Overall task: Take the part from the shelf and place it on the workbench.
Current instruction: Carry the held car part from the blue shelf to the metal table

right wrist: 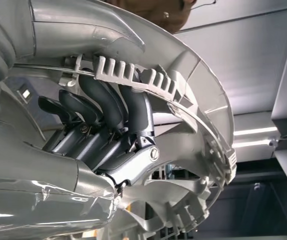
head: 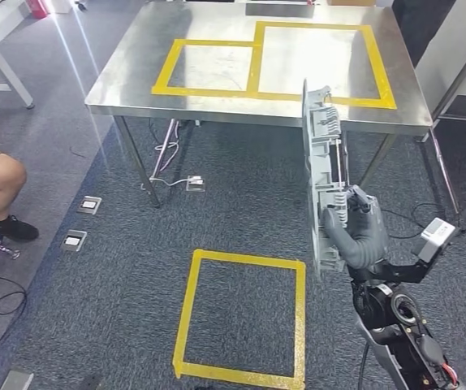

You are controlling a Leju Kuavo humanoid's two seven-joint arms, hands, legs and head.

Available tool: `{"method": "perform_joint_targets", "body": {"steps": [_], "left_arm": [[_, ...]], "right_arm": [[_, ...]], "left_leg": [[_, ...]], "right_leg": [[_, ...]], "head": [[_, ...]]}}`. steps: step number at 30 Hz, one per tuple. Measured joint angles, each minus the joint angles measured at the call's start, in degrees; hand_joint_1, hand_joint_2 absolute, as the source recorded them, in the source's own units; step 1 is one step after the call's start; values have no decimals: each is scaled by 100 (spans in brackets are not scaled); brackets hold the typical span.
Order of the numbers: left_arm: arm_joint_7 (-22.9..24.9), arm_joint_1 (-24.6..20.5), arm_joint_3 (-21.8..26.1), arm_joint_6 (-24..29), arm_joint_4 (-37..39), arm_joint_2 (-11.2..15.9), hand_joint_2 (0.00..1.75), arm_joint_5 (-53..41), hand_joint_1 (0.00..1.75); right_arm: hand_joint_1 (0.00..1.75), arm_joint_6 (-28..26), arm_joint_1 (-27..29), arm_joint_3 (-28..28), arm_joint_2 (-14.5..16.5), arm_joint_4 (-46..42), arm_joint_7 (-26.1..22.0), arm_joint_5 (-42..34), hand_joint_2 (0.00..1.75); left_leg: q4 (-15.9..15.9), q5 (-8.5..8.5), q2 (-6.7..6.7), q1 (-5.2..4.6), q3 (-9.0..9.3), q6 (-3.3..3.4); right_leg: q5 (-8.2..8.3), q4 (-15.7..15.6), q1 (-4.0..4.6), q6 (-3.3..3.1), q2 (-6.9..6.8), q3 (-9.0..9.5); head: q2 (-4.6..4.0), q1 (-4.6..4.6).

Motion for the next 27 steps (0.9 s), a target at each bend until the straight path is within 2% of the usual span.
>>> {"method": "perform_joint_targets", "body": {"steps": [1,2,4,5,6,7,10,11,12,14,15,16,17,19,20,21,22,25,27], "left_arm": [[0,7,-5,-2,0,1,175,0,0],[1,12,-11,-4,0,4,175,1,0],[5,12,-20,-11,0,10,175,2,0],[12,5,-22,-16,0,14,175,8,0],[21,-1,-24,-21,0,15,175,20,0],[33,-5,-25,-25,0,15,175,36,0],[58,1,-27,-19,0,13,175,78,0],[59,3,-28,-12,0,13,175,81,0],[59,4,-29,-6,0,14,175,81,0],[59,4,-30,1,0,15,175,82,0],[58,4,-30,1,0,15,175,84,0],[58,7,-31,1,0,15,175,86,0],[57,10,-31,1,0,13,175,90,0],[57,17,-33,1,0,5,175,97,0],[57,16,-34,1,0,3,175,99,0],[58,13,-36,1,0,2,175,101,0],[58,12,-37,1,0,3,175,102,0],[59,8,-39,-4,0,7,175,107,0],[59,3,-39,-8,0,10,175,121,0]], "right_arm": [[175,0,3,0,0,1,5,1,175],[175,0,4,0,0,2,15,5,175],[175,1,0,0,0,1,39,16,175],[175,0,-5,0,0,-2,51,23,175],[175,-1,-9,1,0,-5,62,28,175],[175,-1,-10,2,0,-9,73,34,175],[175,-8,-12,4,0,-15,101,43,175],[175,-13,-12,4,0,-16,109,43,175],[175,-20,-11,5,0,-17,114,43,175],[175,-31,-5,10,0,-16,120,42,175],[175,-37,3,13,0,-15,121,42,175],[175,-40,11,16,0,-13,122,40,175],[175,-43,18,17,0,-11,125,39,175],[175,-44,19,16,0,-10,125,34,175],[175,-44,11,16,0,-10,124,33,175],[175,-43,0,17,0,-10,120,32,175],[175,-43,-6,19,0,-10,117,32,175],[175,-41,-7,25,-1,-11,116,32,175],[175,-34,-16,21,-2,-13,111,24,175]], "left_leg": [[13,80,2,22,-43,-21],[-223,268,6,42,41,-38],[-1085,706,21,67,433,-52],[-1432,837,21,63,593,-29],[-1632,887,19,54,687,5],[-1689,871,12,38,712,50],[-1710,857,11,32,738,186],[-1723,855,14,36,756,225],[-1731,849,18,37,774,254],[-1727,826,17,19,795,292],[-1725,813,13,10,810,302],[-1723,797,4,4,832,306],[-1720,777,-7,1,861,303],[-1717,730,-24,0,929,277],[-1707,710,-29,-8,943,256],[-1698,700,-30,-16,940,233],[-1694,699,-29,-23,927,209],[-1656,662,-21,-26,901,125],[-1240,425,-7,-20,715,71]], "right_leg": [[-8,2,-4,6,3,5],[-19,7,-11,18,8,14],[-60,33,-15,72,18,31],[-84,51,-9,108,21,34],[-106,62,0,142,22,35],[-124,67,9,174,22,37],[-221,151,-20,264,20,10],[-336,339,-30,287,20,-71],[-504,660,-36,301,20,-216],[-861,1526,-37,316,21,-620],[-934,1835,-37,318,21,-786],[-885,1929,-37,315,21,-859],[-717,1771,-36,304,21,-813],[-242,973,-34,258,23,-489],[-86,597,-23,234,24,-315],[-18,344,-11,211,25,-200],[-26,233,3,193,29,-148],[-31,140,-8,140,33,-103],[-9,82,-34,82,21,-63]], "head": [[0,-23],[0,-45],[0,-98],[0,-122],[0,-131],[0,-125],[0,-70],[0,-44],[0,-6],[0,67],[0,88],[0,102],[0,118],[0,172],[0,200],[0,222],[0,226],[0,182],[0,128]]}}
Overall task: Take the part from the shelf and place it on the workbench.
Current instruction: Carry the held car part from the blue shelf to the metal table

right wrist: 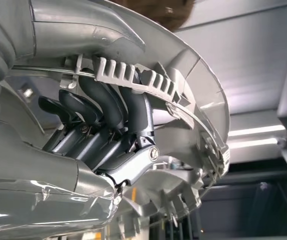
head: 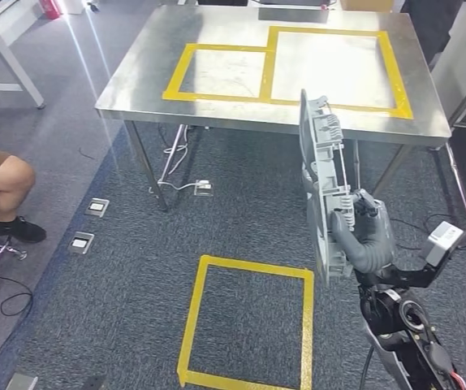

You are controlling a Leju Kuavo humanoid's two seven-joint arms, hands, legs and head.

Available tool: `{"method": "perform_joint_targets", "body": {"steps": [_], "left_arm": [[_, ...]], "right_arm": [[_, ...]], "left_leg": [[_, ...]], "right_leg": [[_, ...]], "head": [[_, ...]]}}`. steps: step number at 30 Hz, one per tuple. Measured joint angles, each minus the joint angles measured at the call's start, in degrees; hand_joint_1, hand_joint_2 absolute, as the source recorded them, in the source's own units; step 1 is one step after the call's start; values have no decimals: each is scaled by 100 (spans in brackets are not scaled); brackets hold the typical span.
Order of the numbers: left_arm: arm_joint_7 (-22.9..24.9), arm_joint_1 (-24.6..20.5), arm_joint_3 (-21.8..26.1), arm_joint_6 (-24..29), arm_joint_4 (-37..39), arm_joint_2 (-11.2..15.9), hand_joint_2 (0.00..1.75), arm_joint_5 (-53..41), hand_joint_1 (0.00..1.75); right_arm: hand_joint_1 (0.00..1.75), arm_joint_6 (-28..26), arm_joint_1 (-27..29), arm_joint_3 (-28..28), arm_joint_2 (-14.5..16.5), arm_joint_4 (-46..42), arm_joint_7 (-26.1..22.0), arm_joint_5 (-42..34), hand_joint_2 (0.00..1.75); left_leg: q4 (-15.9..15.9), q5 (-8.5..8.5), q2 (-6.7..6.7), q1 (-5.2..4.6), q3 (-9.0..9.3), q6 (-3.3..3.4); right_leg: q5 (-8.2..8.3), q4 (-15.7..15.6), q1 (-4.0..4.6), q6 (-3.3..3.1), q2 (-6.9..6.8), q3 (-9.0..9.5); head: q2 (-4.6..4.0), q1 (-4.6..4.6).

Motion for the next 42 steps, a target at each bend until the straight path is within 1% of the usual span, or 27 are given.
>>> {"method": "perform_joint_targets", "body": {"steps": [2,3,4,5,6,8,9,14,15,17,18,19,20,21,23,24,25,28,30,33,34,35,36,38,39,40,42], "left_arm": [[0,-1,0,0,0,-1,175,16,0],[0,0,0,0,0,-2,175,24,0],[0,7,0,0,0,-4,175,29,0],[0,12,0,1,0,-4,175,33,0],[-1,15,0,2,0,-2,175,36,0],[-1,9,-1,4,0,3,175,35,0],[-2,3,-2,4,0,4,175,34,0],[-2,-1,-2,4,0,-4,175,34,0],[-2,-1,-2,4,0,-3,175,34,0],[-2,0,-3,4,0,0,175,34,0],[-2,0,-3,4,0,0,175,34,0],[-2,0,-4,4,0,-2,175,34,0],[-2,3,-6,4,0,-4,175,34,0],[-2,6,-8,4,0,-8,175,34,0],[-2,13,-12,4,0,-19,175,34,0],[-2,13,-14,4,0,-22,175,34,0],[-2,12,-16,4,0,-25,175,34,0],[-2,9,-20,4,0,-28,175,34,0],[-2,8,-20,4,0,-30,175,35,0],[-2,2,-21,4,0,-29,175,34,0],[-2,5,-21,5,0,-29,175,34,0],[-2,13,-22,5,0,-31,175,34,0],[-3,19,-22,5,0,-31,175,34,0],[-7,23,-22,2,0,-27,175,34,0],[-9,21,-22,0,0,-24,175,33,0],[-10,16,-22,-5,0,-24,175,33,0],[-11,11,-22,-19,0,-27,175,32,0]], "right_arm": [[175,11,-7,3,0,1,-13,-9,175],[175,16,-5,7,0,3,-17,-9,175],[175,19,-1,9,0,6,-19,-9,175],[175,21,2,10,0,9,-18,-9,175],[175,23,4,11,0,12,-17,-9,175],[175,32,5,13,0,13,-19,-9,175],[175,36,3,13,0,13,-20,-9,175],[175,44,1,9,0,13,-25,-9,175],[175,44,1,8,0,13,-26,-9,175],[175,44,2,6,0,14,-27,-9,175],[175,44,6,8,0,15,-27,-9,175],[175,44,11,10,0,16,-26,-9,175],[175,44,15,12,0,17,-25,-9,175],[175,44,18,13,0,17,-25,-9,175],[175,44,13,10,0,17,-25,-9,175],[175,44,3,9,0,17,-26,-9,175],[175,44,-5,10,0,16,-27,-9,175],[175,46,-12,16,0,15,-28,-10,175],[175,45,-15,11,-1,15,-26,-13,175],[175,44,-28,10,-3,16,-31,-22,175],[175,44,-25,14,-3,16,-31,-24,175],[175,43,-19,15,-3,17,-29,-24,175],[175,43,-12,16,-3,17,-27,-24,175],[175,43,-3,18,-3,17,-25,-24,175],[175,44,-4,19,-2,17,-27,-24,175],[175,44,-7,19,-2,16,-28,-24,175],[175,44,-12,19,-2,16,-30,-22,175]], "left_leg": [[820,-337,9,9,-429,-37],[1157,-425,10,11,-630,-50],[1306,-405,10,15,-746,-57],[1205,-271,11,21,-739,-58],[872,-51,13,29,-611,-52],[-1,358,24,33,-221,-29],[-291,457,26,29,-89,-9],[-481,459,25,19,10,149],[-496,458,28,29,30,181],[-498,437,30,25,56,224],[-496,425,28,18,66,236],[-495,409,24,12,82,242],[-493,390,16,8,108,244],[-492,367,7,6,143,238],[-490,314,-7,-2,217,209],[-481,292,-9,-9,231,186],[-475,280,-7,-15,230,160],[-467,261,2,-15,216,75],[-249,137,11,-8,132,17],[833,-266,20,9,-484,-37],[1117,-308,21,12,-684,-44],[1191,-238,21,14,-782,-43],[1024,-56,22,17,-758,-36],[230,410,27,19,-444,-7],[-125,557,29,12,-294,14],[-341,617,30,5,-201,39],[-420,577,26,-19,-168,100]], "right_leg": [[1,-7,5,-34,-9,5],[-3,-7,7,-39,-10,6],[-10,-7,7,-42,-10,12],[-18,-6,5,-41,-7,21],[-30,-5,2,-33,-2,36],[-66,6,14,7,9,60],[-85,11,26,37,13,66],[-238,142,24,186,13,27],[-376,380,19,211,12,-76],[-745,1177,15,242,11,-449],[-871,1561,14,253,11,-644],[-893,1779,13,258,11,-770],[-795,1763,13,254,11,-789],[-591,1506,13,241,11,-692],[-147,686,27,189,12,-338],[-39,353,39,155,12,-179],[-7,165,55,126,14,-88],[-38,47,61,49,23,-17],[-25,-15,34,1,23,37],[-49,-40,35,-56,12,80],[-67,-39,38,-65,12,96],[-89,-39,38,-67,16,118],[-115,-38,38,-62,21,150],[-183,-37,44,-26,30,221],[-219,-31,55,1,34,243],[-250,-28,65,30,36,254],[-297,-34,75,86,37,267]], "head": [[0,-77],[0,-110],[0,-137],[0,-161],[0,-187],[0,-250],[0,-268],[0,-206],[1,-175],[0,-92],[0,-63],[0,-48],[0,-32],[0,-13],[1,43],[0,69],[0,83],[0,55],[0,21],[0,-85],[0,-119],[0,-142],[0,-168],[0,-223],[0,-247],[0,-255],[0,-237]]}}
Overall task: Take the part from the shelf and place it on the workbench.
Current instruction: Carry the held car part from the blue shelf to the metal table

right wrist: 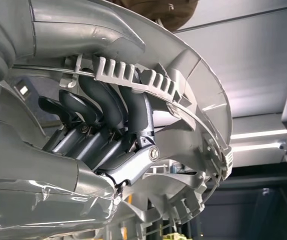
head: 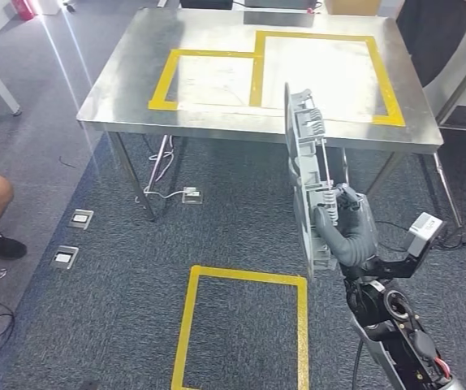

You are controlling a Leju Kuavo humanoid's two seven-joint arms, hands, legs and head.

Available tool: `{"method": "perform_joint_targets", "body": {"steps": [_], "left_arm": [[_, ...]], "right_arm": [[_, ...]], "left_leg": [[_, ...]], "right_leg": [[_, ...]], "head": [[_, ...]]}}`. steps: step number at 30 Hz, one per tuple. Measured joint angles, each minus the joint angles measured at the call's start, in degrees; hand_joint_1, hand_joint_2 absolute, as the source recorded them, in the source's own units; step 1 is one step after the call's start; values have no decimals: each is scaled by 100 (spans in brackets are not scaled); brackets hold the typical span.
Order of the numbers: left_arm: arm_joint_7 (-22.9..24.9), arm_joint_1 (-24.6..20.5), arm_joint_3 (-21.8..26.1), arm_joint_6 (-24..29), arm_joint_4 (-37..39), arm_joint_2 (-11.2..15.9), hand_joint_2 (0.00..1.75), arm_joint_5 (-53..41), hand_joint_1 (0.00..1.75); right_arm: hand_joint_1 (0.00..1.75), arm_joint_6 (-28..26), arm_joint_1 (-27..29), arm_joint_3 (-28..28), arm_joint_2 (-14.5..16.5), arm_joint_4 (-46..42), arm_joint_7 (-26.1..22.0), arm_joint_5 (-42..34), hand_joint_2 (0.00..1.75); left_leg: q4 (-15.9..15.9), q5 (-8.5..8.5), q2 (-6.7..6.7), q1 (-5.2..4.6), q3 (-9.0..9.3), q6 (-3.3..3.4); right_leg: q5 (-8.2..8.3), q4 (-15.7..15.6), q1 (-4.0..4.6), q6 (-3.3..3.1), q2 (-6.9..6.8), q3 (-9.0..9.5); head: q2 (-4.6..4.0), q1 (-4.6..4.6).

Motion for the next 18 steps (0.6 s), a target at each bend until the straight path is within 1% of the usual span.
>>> {"method": "perform_joint_targets", "body": {"steps": [2,3,4,5,6,7,8,9,10,11,12,13,14,15,17,18], "left_arm": [[-1,-1,-1,-13,-2,-6,175,-1,0],[-4,2,-1,-19,-3,-7,175,-4,0],[-10,4,-2,-22,-4,-7,175,-7,0],[-20,7,-3,-25,-4,-4,175,-10,0],[-29,7,-3,-28,-4,-3,175,-13,0],[-38,7,-4,-30,-4,-2,175,-14,0],[-43,9,-4,-31,-4,-2,175,-14,0],[-44,12,-4,-32,-4,-3,175,-14,0],[-46,14,-4,-32,-4,-7,175,-14,0],[-49,19,-4,-32,-4,-12,175,-13,0],[-51,17,-5,-32,-4,-18,175,-13,0],[-53,14,-5,-32,-4,-21,175,-12,0],[-54,11,-7,-32,-4,-23,175,-9,0],[-55,2,-7,-32,-4,-22,175,-4,0],[-56,-6,-8,-31,-4,-19,175,11,0],[-58,-10,-8,-29,-4,-19,175,16,0]], "right_arm": [[175,0,1,-2,0,-2,2,1,175],[175,1,-2,-4,-1,-4,2,5,175],[175,3,-3,-7,-2,-5,2,13,175],[175,5,-4,-8,-2,-5,2,21,175],[175,7,-1,-9,-1,-4,2,30,175],[175,8,9,-9,-1,-3,3,33,175],[175,7,22,-7,0,-2,5,37,175],[175,7,33,-6,0,-1,7,39,175],[175,7,40,-6,0,-1,7,40,175],[175,7,41,-8,-1,-1,8,42,175],[175,9,38,-11,-2,-1,7,42,175],[175,12,28,-13,-2,-1,5,44,175],[175,15,21,-13,-1,-1,4,46,175],[175,17,14,-12,-1,-1,4,49,175],[175,17,16,-11,1,-3,7,52,175],[175,17,14,-15,0,-4,10,53,175]], "left_leg": [[-26,-39,0,7,55,66],[-42,-60,2,13,96,101],[-57,-84,4,19,141,132],[-57,-115,6,12,178,158],[-56,-147,5,6,211,175],[-56,-181,0,1,251,183],[-55,-218,-7,-3,300,184],[-55,-258,-17,-5,361,180],[-55,-303,-27,-8,433,172],[-59,-349,-35,-7,499,161],[-58,-390,-42,-16,545,140],[-56,-422,-43,-21,564,117],[-58,-440,-42,-23,562,95],[-66,-452,-39,-28,560,69],[-44,-493,-26,-31,575,10],[78,-554,-20,-31,536,-21]], "right_leg": [[-81,49,-17,60,-6,0],[-180,223,-26,87,-8,-67],[-324,538,-31,108,-9,-212],[-492,973,-32,122,-11,-425],[-642,1429,-33,133,-11,-677],[-705,1765,-34,138,-11,-889],[-651,1892,-33,138,-11,-1010],[-465,1767,-33,129,-11,-1012],[-180,1418,-30,106,-11,-909],[100,985,-18,68,-10,-757],[299,598,-1,28,-13,-602],[387,314,17,-11,-16,-480],[381,184,34,-40,-14,-418],[342,138,44,-62,-11,-386],[312,55,7,-99,3,-302],[301,12,-14,-123,1,-246]], "head": [[0,27],[0,52],[0,84],[0,123],[0,157],[0,175],[0,189],[0,205],[0,228],[0,260],[0,283],[0,310],[0,320],[0,316],[0,301],[0,285]]}}
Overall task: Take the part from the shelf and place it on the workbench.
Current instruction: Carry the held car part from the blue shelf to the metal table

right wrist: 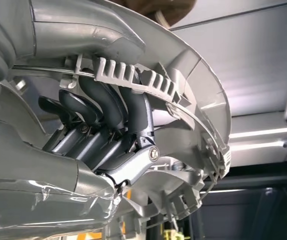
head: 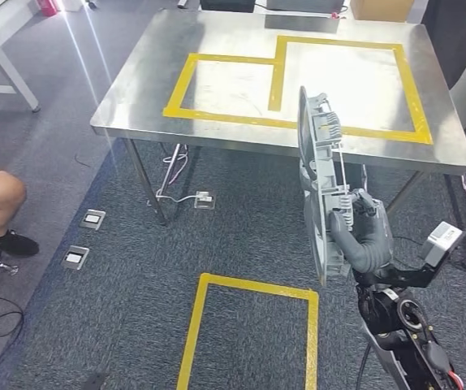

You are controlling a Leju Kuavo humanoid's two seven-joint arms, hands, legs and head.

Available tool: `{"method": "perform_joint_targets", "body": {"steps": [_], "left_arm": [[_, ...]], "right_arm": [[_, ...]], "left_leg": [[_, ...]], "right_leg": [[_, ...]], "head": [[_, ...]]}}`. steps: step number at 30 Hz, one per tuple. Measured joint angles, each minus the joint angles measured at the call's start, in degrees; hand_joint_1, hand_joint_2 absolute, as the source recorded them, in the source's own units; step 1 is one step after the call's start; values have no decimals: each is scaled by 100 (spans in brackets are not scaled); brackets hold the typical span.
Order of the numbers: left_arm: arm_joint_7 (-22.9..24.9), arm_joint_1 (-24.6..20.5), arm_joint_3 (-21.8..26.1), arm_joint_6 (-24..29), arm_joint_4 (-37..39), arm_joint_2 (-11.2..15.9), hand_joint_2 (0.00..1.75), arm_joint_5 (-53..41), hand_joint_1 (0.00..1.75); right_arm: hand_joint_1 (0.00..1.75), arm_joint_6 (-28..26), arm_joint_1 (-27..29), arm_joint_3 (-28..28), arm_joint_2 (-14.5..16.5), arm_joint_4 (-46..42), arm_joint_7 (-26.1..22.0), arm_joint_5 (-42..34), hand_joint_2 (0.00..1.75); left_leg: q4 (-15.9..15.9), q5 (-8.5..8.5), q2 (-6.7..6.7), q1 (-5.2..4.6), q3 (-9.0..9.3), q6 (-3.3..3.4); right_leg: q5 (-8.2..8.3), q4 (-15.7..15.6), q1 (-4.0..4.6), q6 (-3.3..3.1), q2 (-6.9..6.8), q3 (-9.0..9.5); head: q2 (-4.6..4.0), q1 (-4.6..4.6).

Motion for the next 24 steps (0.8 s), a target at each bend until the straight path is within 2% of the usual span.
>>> {"method": "perform_joint_targets", "body": {"steps": [1,2,4,5,6,7,8,9,10,11,13,15,16,17,19,20,21,22,23,24], "left_arm": [[-2,-5,0,2,0,3,175,4,0],[-3,-7,0,4,0,5,175,4,0],[-3,-7,0,7,0,10,175,5,0],[-3,2,0,8,0,12,175,5,0],[-3,13,0,8,0,13,175,5,0],[-3,21,0,9,0,16,175,5,0],[-3,29,0,10,0,22,175,4,0],[-3,30,0,10,0,26,175,4,0],[-3,22,0,10,0,30,175,3,0],[-3,16,0,10,0,33,175,1,0],[-3,2,0,9,-1,34,175,-4,0],[-3,18,-1,8,-1,33,175,-8,0],[-3,26,-2,7,-1,34,175,-10,0],[-3,35,-2,5,0,37,175,-11,0],[-3,36,-3,1,0,42,175,-14,0],[-3,37,-3,-1,0,43,175,-14,0],[-3,40,-4,-2,0,43,175,-13,0],[-2,43,-4,-2,0,42,175,-13,0],[-1,47,-4,-2,0,39,175,-12,0],[1,49,-6,-2,1,27,175,-12,0]], "right_arm": [[175,-1,-5,-4,0,-1,1,0,175],[175,0,-11,-4,-1,-1,1,1,175],[175,1,-18,1,0,1,-2,5,175],[175,1,-12,4,0,2,-1,7,175],[175,1,-5,5,0,4,1,8,175],[175,0,3,6,0,5,3,7,175],[175,0,8,7,0,6,4,7,175],[175,1,4,8,0,5,3,7,175],[175,1,-4,8,0,4,2,7,175],[175,2,-13,7,0,3,1,8,175],[175,2,-18,7,0,1,2,8,175],[175,0,-15,5,0,1,4,8,175],[175,0,-16,3,0,0,3,8,175],[175,0,-14,2,0,0,3,9,175],[175,0,2,3,0,-1,1,8,175],[175,1,18,5,0,0,1,8,175],[175,0,33,7,0,1,3,8,175],[175,0,44,8,0,2,4,8,175],[175,0,50,7,0,3,5,8,175],[175,1,54,4,-1,5,4,7,175]], "left_leg": [[253,-101,4,4,-119,-29],[630,-225,8,17,-329,-51],[1419,-400,10,44,-884,-89],[1597,-345,11,58,-1082,-104],[1535,-168,12,73,-1158,-114],[1238,107,15,86,-1108,-118],[805,397,20,96,-977,-120],[425,579,24,91,-828,-120],[146,657,26,80,-711,-99],[1,631,24,66,-644,-69],[-49,502,14,53,-579,28],[-84,420,11,61,-455,111],[-94,376,9,62,-375,144],[-104,324,9,59,-301,166],[-106,202,3,43,-161,192],[-106,130,-5,33,-73,197],[-107,54,-15,21,29,200],[-108,-25,-25,6,146,200],[-113,-109,-32,-6,259,198],[-110,-190,-31,-15,365,192]], "right_leg": [[-12,-41,-22,-20,-3,60],[-35,-56,-20,-37,-7,102],[-110,-58,-22,-54,-11,175],[-160,-58,-23,-50,-8,229],[-217,-58,-26,-41,-2,296],[-278,-58,-30,-28,3,378],[-346,-59,-34,-6,6,437],[-416,-61,-28,24,9,477],[-476,-69,-22,58,9,498],[-523,-90,-12,95,8,510],[-557,-123,-6,160,10,629],[-591,62,-14,203,3,646],[-643,345,-19,213,-1,507],[-732,747,-21,221,-6,275],[-1033,1539,-19,228,-7,-273],[-1168,1727,-18,222,-7,-481],[-1215,1726,-17,209,-8,-608],[-1127,1542,-11,184,-7,-656],[-853,1208,2,144,-7,-651],[-440,834,25,94,-1,-642]], "head": [[0,-19],[0,-49],[0,-115],[1,-148],[1,-175],[1,-201],[1,-224],[0,-249],[0,-270],[0,-272],[0,-254],[-1,-211],[-1,-183],[-2,-147],[-2,-93],[-2,-73],[-2,-57],[-2,-32],[-2,0],[-2,27]]}}
